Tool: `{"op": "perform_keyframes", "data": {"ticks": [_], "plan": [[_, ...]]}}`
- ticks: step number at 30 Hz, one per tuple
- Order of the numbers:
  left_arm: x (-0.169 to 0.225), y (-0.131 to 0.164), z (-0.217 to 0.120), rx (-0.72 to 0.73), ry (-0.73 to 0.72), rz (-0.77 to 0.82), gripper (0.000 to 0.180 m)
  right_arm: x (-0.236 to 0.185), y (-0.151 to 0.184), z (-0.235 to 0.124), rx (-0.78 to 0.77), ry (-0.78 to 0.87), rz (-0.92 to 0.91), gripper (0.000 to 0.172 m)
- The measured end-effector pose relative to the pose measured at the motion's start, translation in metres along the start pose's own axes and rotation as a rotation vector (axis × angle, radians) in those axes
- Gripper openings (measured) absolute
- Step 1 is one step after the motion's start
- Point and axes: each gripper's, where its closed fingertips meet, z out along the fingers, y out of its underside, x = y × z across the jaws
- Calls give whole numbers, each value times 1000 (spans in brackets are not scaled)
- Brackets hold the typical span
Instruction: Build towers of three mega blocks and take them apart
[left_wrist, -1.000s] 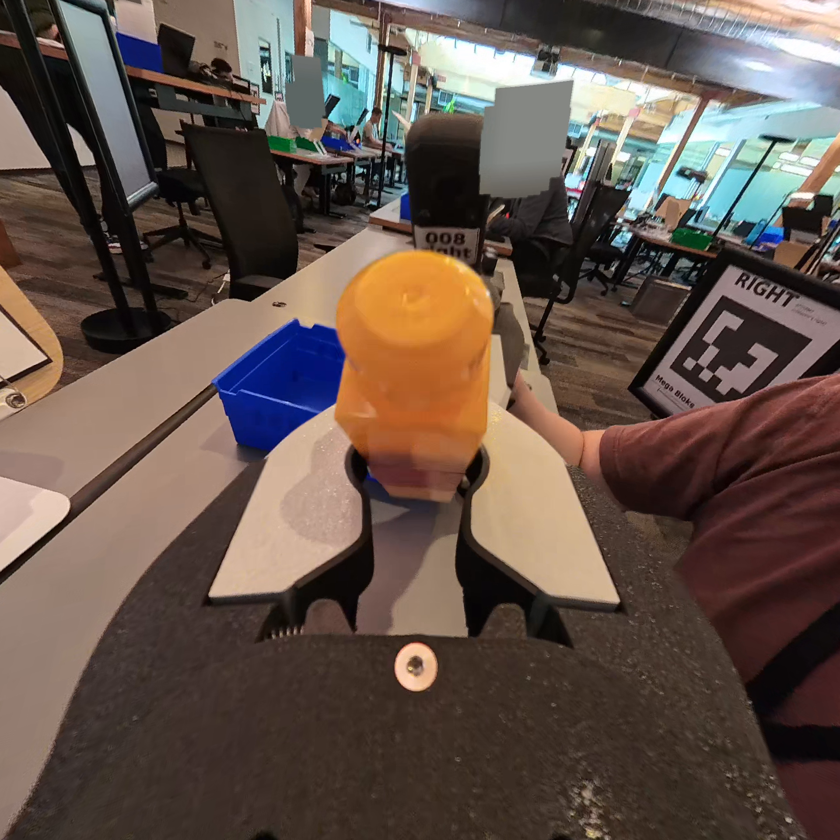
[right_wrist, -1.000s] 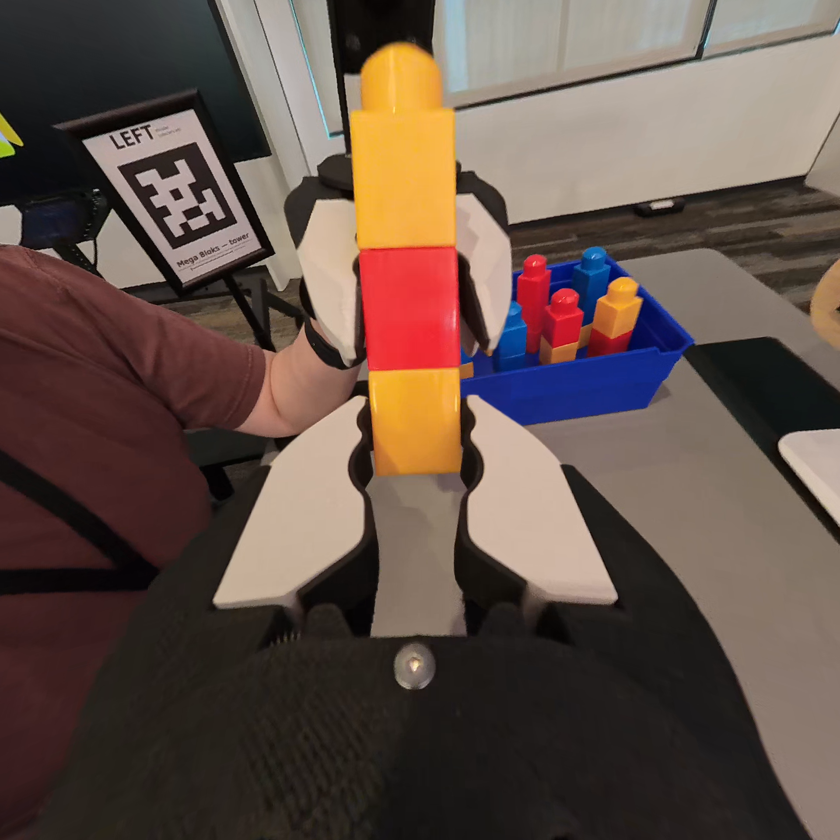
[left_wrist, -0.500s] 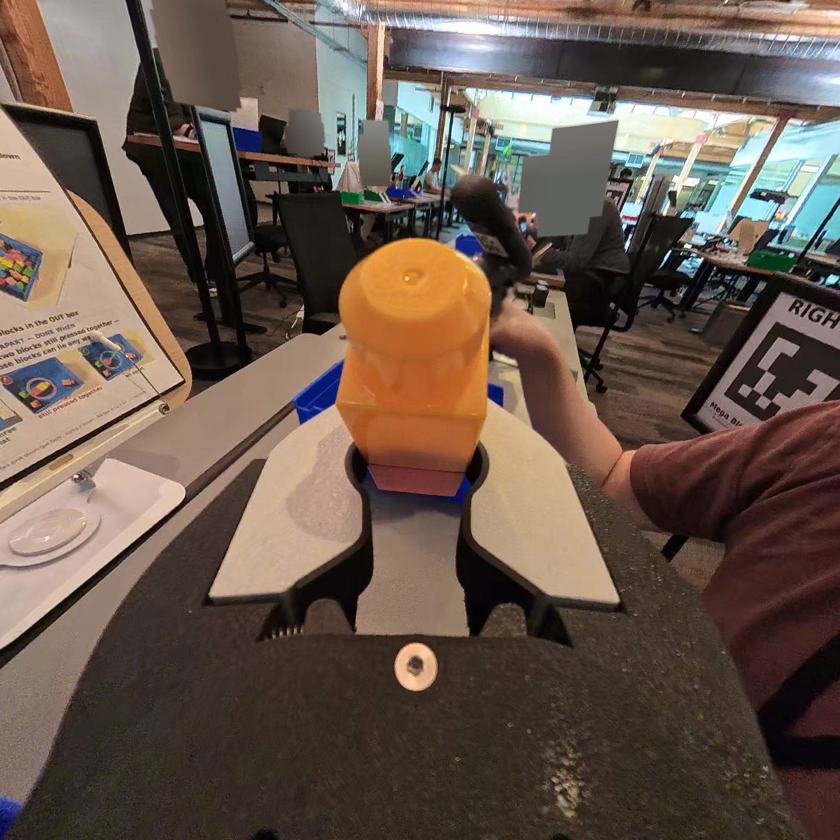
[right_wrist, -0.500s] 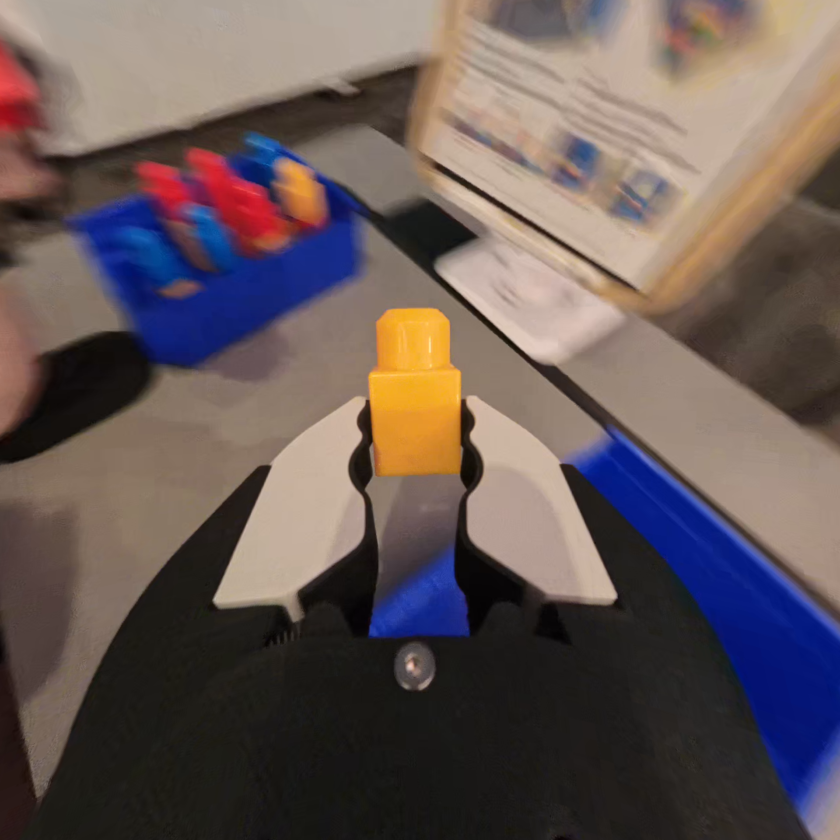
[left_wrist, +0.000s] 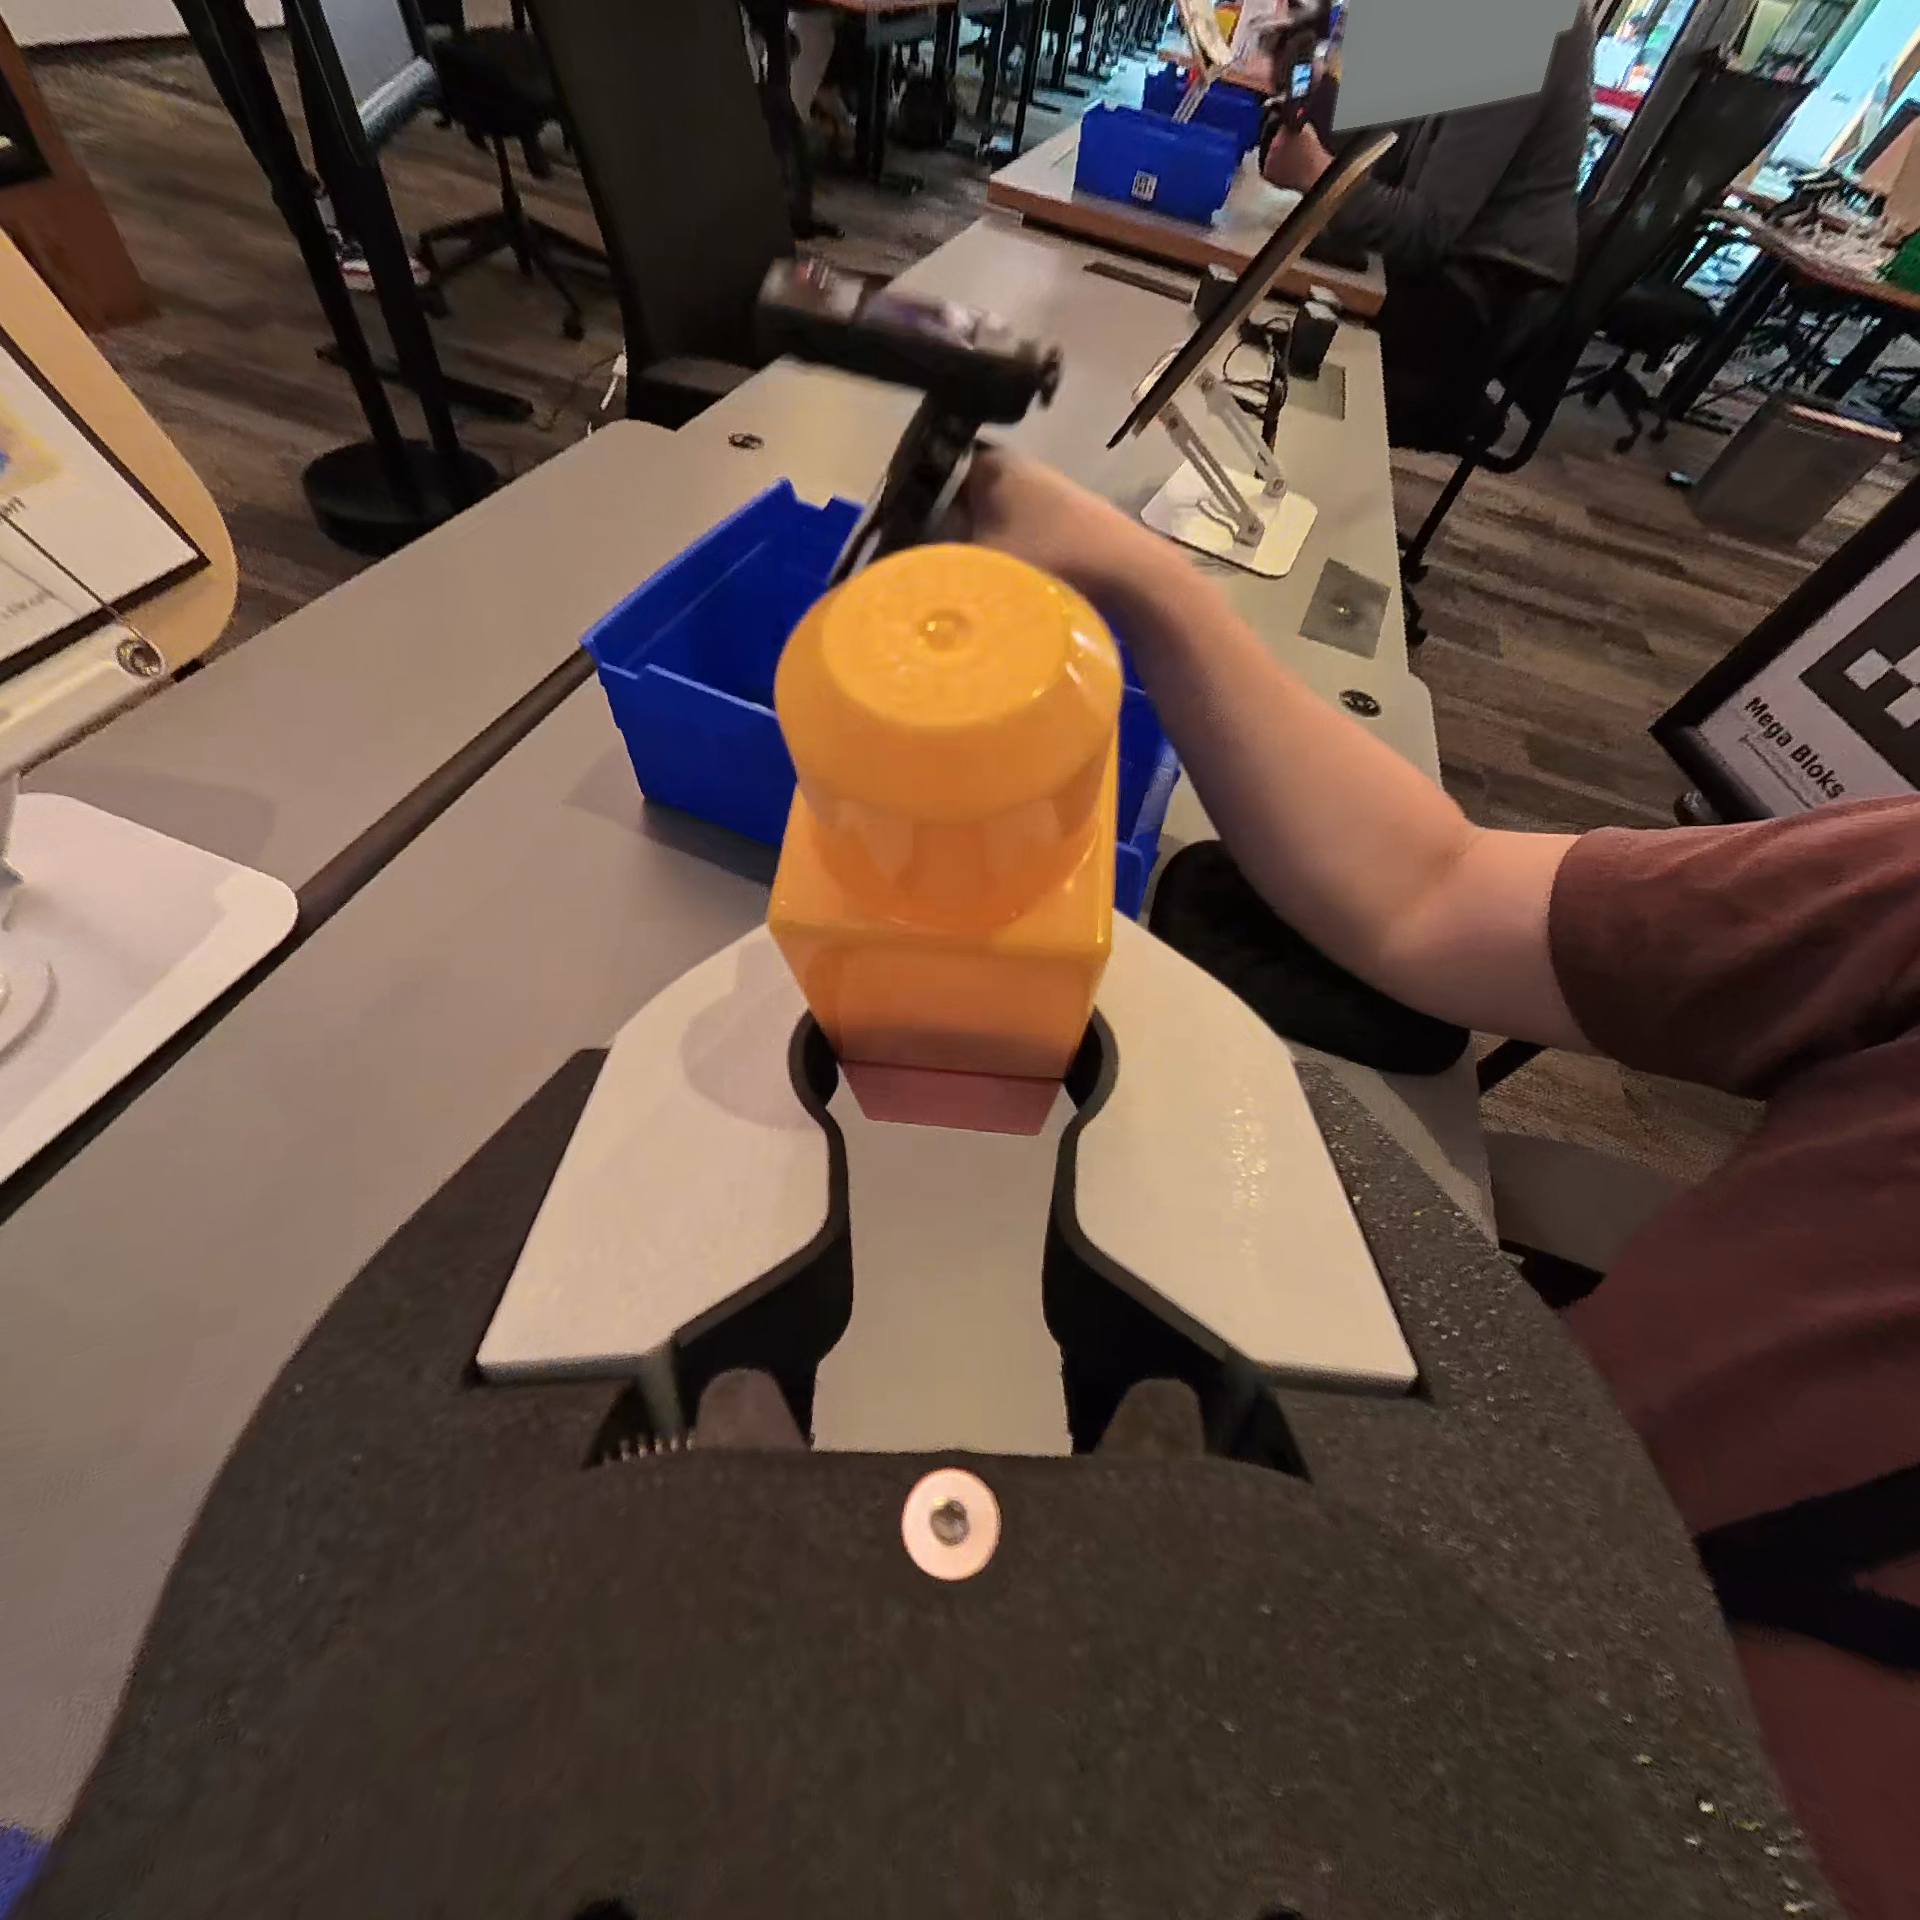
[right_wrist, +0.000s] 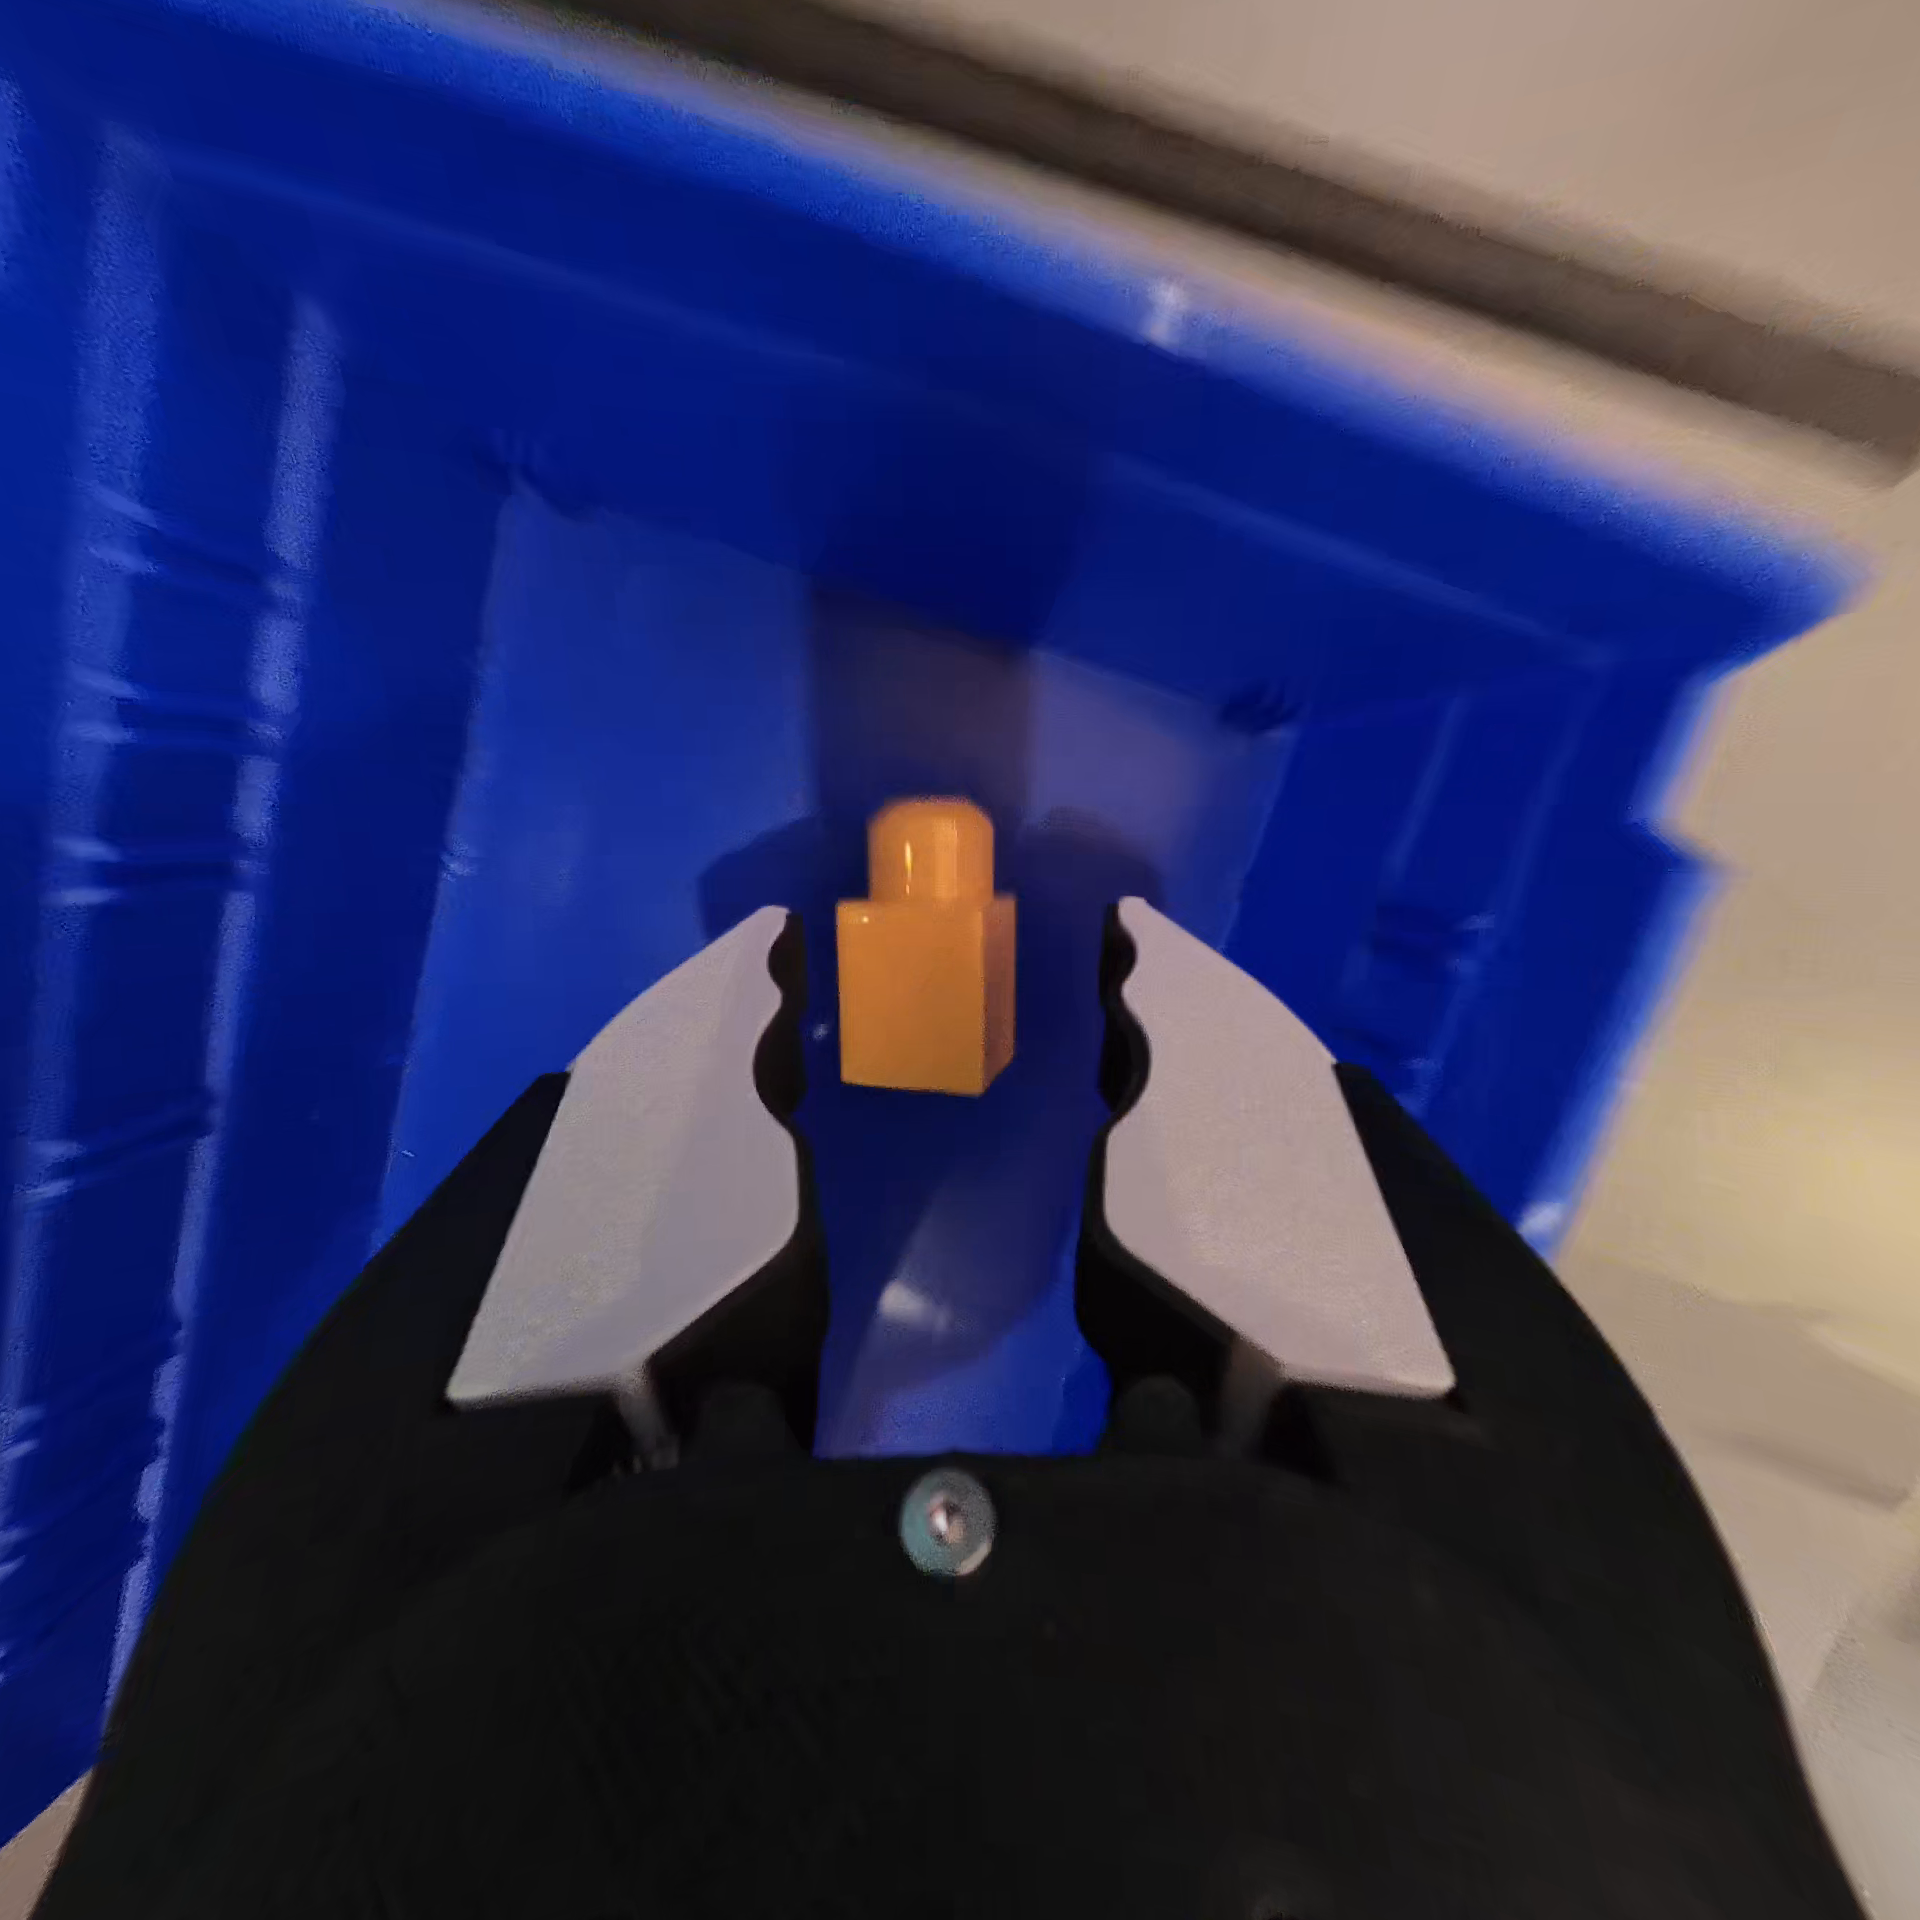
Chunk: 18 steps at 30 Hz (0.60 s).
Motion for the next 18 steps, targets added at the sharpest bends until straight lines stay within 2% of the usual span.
{"op": "perform_keyframes", "data": {"ticks": [2, 4, 6, 8, 11, 15, 17, 18], "plan": [[-1, 5, 4, -27, 0, -8, 41, -30, -46, -52, 293, -71, -64, 57], [-1, 10, 8, -56, 5, -8, 40, -107, -81, -125, 616, -366, -173, 58], [-2, 15, 12, -79, -1, -4, 40, -199, -81, -205, 870, -786, -313, 59], [-2, 19, 16, -100, 4, -6, 40, -264, -61, -250, 946, -1070, -428, 59], [2, 26, 21, -135, 20, -6, 40, -322, -40, -240, 836, -1155, -542, 62], [8, 32, 25, -179, 40, 19, 40, -349, -28, -209, 709, -1141, -609, 62], [16, 33, 26, -184, 76, 41, 40, -351, -22, -207, 669, -1197, -641, 36], [16, 30, 27, -164, 78, 51, 41, -350, -24, -210, 675, -1216, -620, 35]]}}
